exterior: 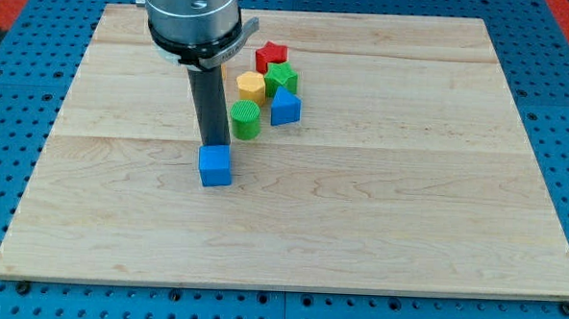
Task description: Push red circle towards center
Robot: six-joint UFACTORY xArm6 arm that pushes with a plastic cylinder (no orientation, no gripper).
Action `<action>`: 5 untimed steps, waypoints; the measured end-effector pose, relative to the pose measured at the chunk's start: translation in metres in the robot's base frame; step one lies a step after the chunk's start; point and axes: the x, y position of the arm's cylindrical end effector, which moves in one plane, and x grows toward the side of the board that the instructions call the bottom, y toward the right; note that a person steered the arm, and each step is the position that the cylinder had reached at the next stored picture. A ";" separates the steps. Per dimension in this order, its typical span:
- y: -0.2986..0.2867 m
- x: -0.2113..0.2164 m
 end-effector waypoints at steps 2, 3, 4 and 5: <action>-0.048 0.015; 0.036 0.070; 0.131 0.072; 0.041 0.064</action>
